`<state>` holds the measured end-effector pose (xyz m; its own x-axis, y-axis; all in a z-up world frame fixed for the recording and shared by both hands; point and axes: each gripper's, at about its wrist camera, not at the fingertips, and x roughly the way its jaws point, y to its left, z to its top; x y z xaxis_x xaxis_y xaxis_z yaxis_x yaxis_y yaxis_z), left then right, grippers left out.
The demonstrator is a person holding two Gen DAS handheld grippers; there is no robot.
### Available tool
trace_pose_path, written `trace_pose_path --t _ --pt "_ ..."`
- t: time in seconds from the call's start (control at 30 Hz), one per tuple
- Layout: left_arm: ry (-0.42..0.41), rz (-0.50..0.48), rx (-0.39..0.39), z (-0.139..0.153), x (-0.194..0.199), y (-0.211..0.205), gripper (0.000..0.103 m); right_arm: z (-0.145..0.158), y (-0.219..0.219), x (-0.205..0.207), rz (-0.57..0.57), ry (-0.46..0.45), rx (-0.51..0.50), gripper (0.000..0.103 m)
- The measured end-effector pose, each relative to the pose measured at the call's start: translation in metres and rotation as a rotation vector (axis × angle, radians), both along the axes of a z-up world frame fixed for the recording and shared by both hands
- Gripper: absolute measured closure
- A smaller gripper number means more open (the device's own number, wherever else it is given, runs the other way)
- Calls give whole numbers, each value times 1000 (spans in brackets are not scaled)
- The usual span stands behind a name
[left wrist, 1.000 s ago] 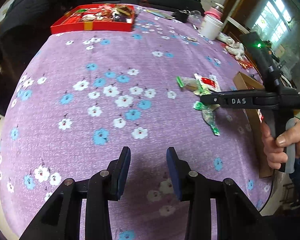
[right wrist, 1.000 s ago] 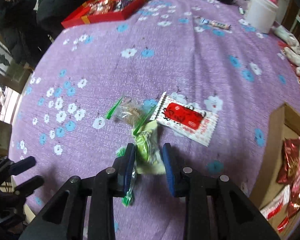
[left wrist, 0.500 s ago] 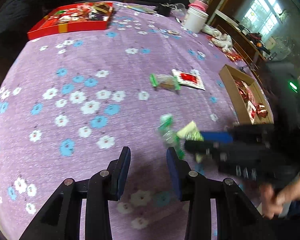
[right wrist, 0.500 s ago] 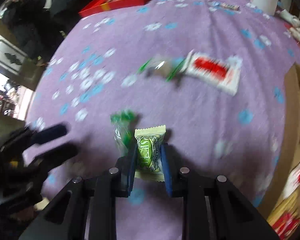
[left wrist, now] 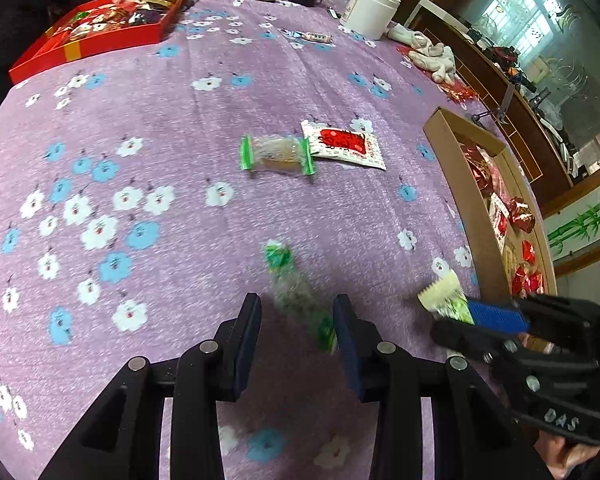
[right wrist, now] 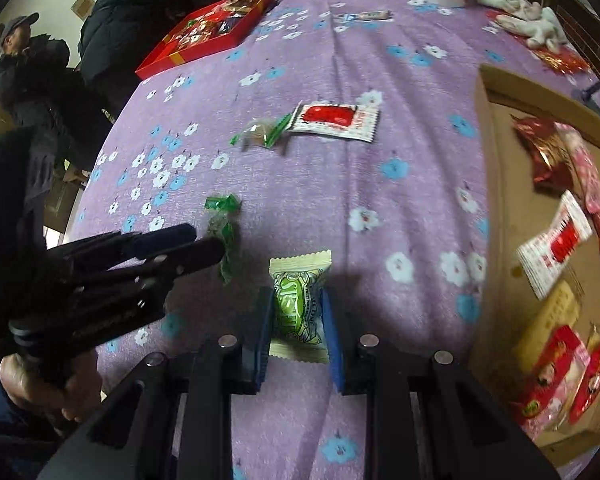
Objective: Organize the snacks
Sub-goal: 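Grasp the clear green-twist candy with the left gripper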
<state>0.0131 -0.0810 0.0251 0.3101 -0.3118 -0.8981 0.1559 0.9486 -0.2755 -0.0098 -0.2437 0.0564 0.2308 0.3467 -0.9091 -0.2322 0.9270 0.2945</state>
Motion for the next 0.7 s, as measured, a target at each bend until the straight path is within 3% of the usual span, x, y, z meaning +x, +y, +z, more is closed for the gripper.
trace_pose_path --t 0.1,0.23,0.37,0.7 --pt "-2 -5 36 -4 4 -8 64 3 -4 -4 -11 -12 -1 80" --pt "-28 -26 100 -4 4 -17 82 5 -12 -8 -31 -17 4 80" --pt "-48 -34 127 -3 1 -19 83 4 -14 -8 -38 -15 11 80" --pt "-213 -87 234 25 -22 -31 83 1 1 -1 -1 -9 26 80"
